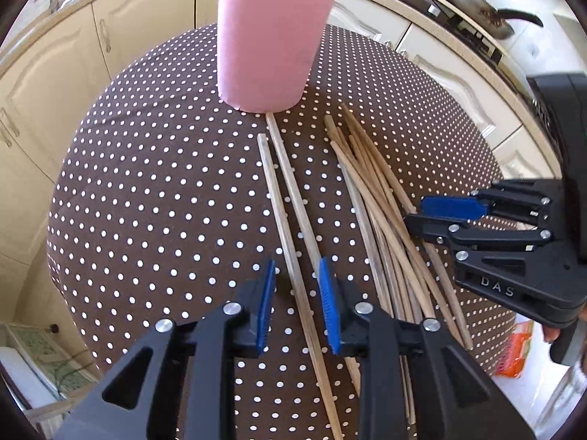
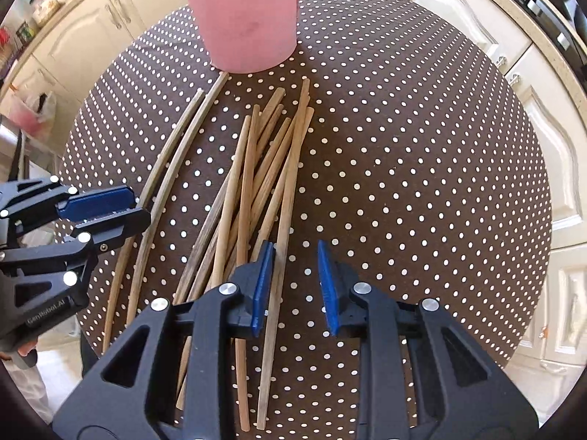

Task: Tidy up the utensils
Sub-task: 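Grasp another chopstick with the right gripper while the left gripper holds its chopstick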

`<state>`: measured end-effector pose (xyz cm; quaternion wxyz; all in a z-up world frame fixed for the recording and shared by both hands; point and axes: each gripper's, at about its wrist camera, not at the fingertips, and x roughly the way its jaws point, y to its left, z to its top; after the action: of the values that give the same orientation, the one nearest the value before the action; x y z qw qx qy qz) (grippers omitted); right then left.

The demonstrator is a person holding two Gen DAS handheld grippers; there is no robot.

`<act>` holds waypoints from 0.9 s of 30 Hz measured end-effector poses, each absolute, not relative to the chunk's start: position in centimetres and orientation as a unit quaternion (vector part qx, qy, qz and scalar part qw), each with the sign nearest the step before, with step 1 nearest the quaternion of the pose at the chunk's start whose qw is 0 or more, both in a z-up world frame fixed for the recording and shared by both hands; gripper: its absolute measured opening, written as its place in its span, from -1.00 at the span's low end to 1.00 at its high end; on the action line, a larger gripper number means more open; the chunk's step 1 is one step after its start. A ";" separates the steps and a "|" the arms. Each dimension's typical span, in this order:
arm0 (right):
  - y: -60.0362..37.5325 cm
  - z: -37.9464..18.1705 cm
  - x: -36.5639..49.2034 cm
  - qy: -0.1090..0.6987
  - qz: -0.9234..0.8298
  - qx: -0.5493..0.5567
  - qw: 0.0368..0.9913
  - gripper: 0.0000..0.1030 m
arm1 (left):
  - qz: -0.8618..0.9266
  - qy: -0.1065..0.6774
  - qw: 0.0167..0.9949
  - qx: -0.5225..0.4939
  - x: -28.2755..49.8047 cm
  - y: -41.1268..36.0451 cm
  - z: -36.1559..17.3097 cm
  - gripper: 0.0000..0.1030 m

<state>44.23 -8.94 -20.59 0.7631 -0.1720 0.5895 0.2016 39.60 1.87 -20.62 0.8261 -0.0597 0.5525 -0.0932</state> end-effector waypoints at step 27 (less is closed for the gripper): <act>-7.4 -20.8 43.8 0.593 0.218 -0.174 0.756 -0.84 | -0.086 0.545 0.832 -0.058 39.5 2.2 -20.8 -0.86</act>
<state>43.85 -7.38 -20.76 0.7555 -0.1736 0.5930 0.2178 39.53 2.24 -20.84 0.8323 -0.0579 0.5446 -0.0855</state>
